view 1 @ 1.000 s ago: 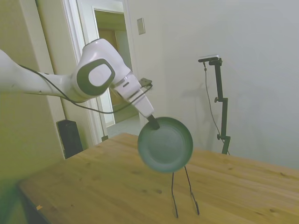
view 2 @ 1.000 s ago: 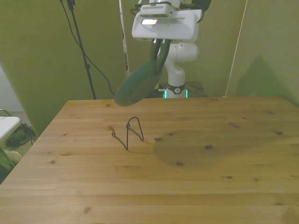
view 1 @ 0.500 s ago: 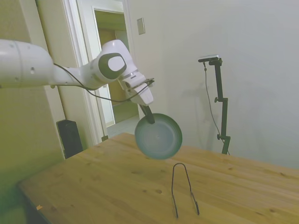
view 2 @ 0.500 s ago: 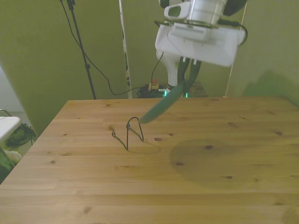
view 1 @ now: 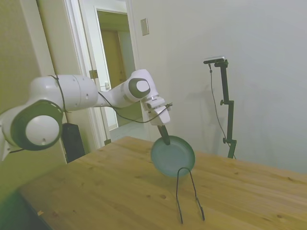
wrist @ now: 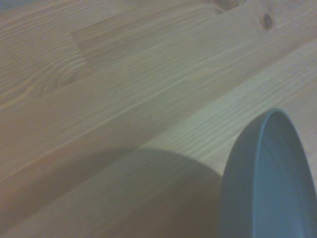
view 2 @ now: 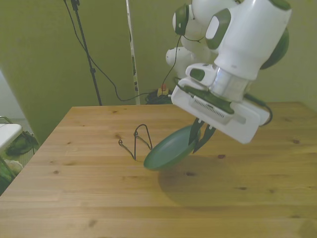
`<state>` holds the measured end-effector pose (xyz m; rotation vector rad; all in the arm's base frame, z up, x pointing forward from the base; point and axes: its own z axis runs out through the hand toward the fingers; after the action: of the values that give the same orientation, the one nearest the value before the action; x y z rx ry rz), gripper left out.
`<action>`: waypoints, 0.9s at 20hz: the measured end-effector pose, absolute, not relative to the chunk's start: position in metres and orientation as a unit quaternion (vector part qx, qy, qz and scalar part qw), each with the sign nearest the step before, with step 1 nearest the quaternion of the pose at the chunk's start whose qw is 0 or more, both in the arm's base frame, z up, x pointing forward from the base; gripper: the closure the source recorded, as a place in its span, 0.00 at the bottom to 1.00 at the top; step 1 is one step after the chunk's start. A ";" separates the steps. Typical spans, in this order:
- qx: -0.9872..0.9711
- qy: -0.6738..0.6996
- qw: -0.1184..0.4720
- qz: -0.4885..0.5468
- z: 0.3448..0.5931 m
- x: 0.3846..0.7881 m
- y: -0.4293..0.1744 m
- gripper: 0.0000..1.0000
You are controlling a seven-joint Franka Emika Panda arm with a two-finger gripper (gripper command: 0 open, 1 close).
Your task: Unload the plate
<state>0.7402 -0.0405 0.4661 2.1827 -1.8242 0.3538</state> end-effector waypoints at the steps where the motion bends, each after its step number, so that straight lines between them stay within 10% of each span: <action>1: 0.752 -0.632 0.143 0.122 0.456 0.747 -0.043 1.00; 17: 0.729 -0.656 0.143 0.130 0.371 0.794 -0.060 1.00; 18: 0.730 -0.657 0.132 0.134 0.377 0.795 -0.058 0.00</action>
<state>0.7955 -0.0585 0.3766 2.1187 -1.9061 0.3877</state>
